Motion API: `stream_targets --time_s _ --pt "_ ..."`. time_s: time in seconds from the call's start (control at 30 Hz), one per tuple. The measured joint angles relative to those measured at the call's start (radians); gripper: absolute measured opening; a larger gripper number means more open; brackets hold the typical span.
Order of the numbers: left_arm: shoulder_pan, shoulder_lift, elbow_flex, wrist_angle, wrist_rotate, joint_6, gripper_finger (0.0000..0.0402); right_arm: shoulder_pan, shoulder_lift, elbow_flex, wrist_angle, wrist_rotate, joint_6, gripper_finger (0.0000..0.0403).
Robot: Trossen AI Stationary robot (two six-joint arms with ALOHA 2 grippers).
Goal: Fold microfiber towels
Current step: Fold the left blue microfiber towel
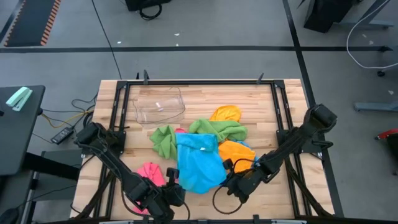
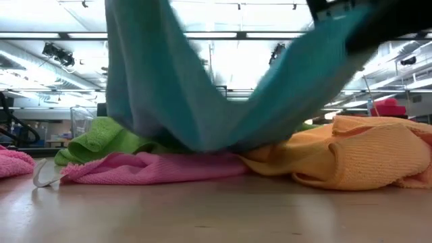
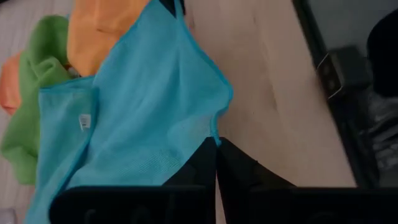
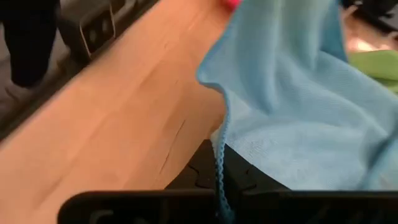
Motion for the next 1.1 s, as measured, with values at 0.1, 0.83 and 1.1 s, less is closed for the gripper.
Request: stream_targets --time_s 0.1,0.83,1.1 --pt "0.008 -0.02 0.0 0.009 -0.008 -0.01 0.0012 0.0 -0.071 0.0 -0.038 -0.001 0.046 0.0" --pt "0.059 0.062 0.001 0.442 0.056 0.222 0.0014 0.163 -0.053 0.029 -0.057 -0.114 0.214 0.0" --pt "0.053 0.055 0.004 0.486 0.038 0.237 0.0014 0.183 -0.057 0.176 -0.258 -0.046 0.204 0.0"
